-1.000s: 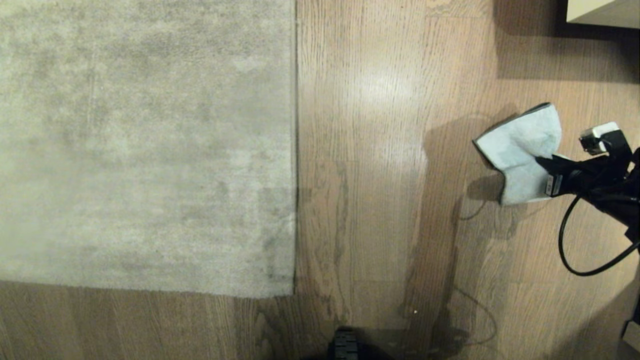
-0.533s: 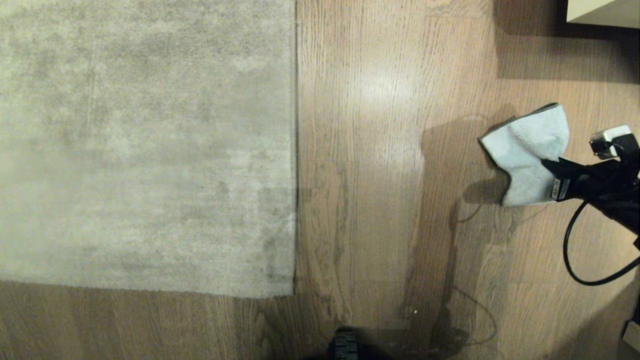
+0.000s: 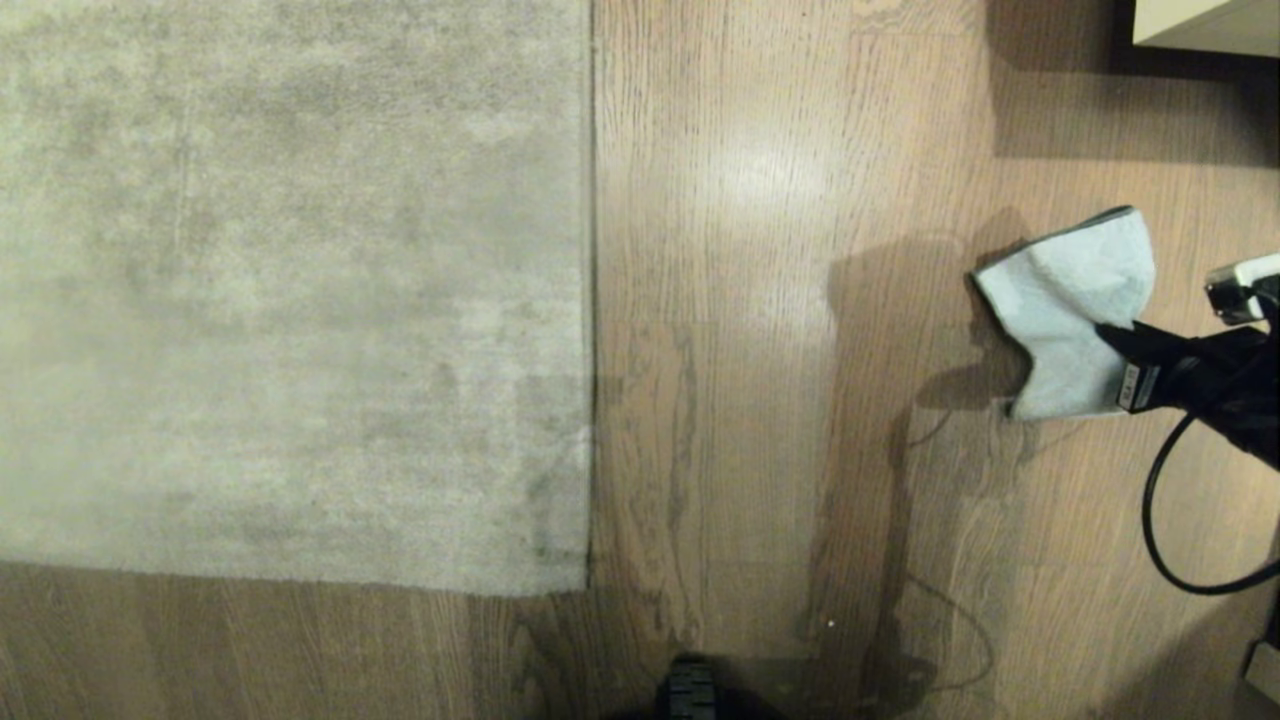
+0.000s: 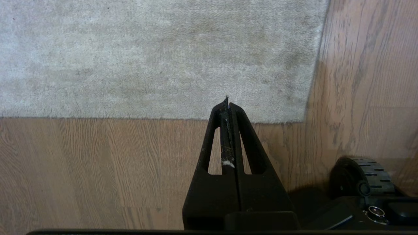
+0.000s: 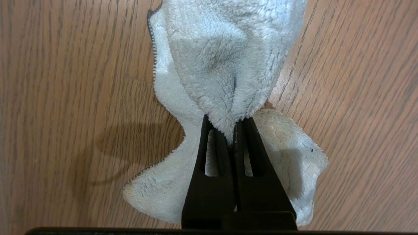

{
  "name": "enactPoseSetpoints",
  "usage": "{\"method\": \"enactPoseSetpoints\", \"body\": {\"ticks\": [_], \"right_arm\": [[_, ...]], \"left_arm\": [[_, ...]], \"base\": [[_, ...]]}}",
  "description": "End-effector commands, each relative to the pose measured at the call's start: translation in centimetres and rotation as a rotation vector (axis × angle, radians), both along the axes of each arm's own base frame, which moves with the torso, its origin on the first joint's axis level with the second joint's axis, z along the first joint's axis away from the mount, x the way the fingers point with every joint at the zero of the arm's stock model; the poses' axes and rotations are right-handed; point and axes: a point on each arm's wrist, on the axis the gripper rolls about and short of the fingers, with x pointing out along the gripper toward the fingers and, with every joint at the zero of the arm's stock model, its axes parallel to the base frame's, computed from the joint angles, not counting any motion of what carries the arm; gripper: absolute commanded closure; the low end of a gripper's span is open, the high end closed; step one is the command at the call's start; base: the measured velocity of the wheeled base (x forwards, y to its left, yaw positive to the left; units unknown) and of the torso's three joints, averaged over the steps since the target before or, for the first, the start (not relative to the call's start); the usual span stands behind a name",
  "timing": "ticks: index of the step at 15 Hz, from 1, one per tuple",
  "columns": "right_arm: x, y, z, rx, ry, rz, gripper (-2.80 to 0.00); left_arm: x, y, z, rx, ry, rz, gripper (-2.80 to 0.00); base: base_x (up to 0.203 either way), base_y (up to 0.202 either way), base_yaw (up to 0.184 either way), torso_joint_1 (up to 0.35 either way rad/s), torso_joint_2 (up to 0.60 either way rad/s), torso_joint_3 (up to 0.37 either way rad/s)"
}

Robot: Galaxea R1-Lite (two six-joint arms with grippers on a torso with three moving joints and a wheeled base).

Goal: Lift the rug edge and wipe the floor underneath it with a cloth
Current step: Pick up the rag

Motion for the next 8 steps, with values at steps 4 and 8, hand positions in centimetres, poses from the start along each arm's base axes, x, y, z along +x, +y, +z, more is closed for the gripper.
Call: {"method": "enactPoseSetpoints", "body": {"ticks": [4,8], "right_arm": [[-1.4,0.4,-0.2,0.008,-0.001,0.001,0.00],[-2.0,0.6,0.4,0.007,-0.022,-0.001,0.00]], "left_arm": [[0.0,0.0,0.0,-0.001,0.000,0.001,0.00],[0.0,0.0,0.0,-0.001,0.000,-0.001,0.00]], "base": [[0.000,0.000,0.000,0.000,0.00,0.000],[0.000,0.000,0.000,0.000,0.00,0.000]]}}
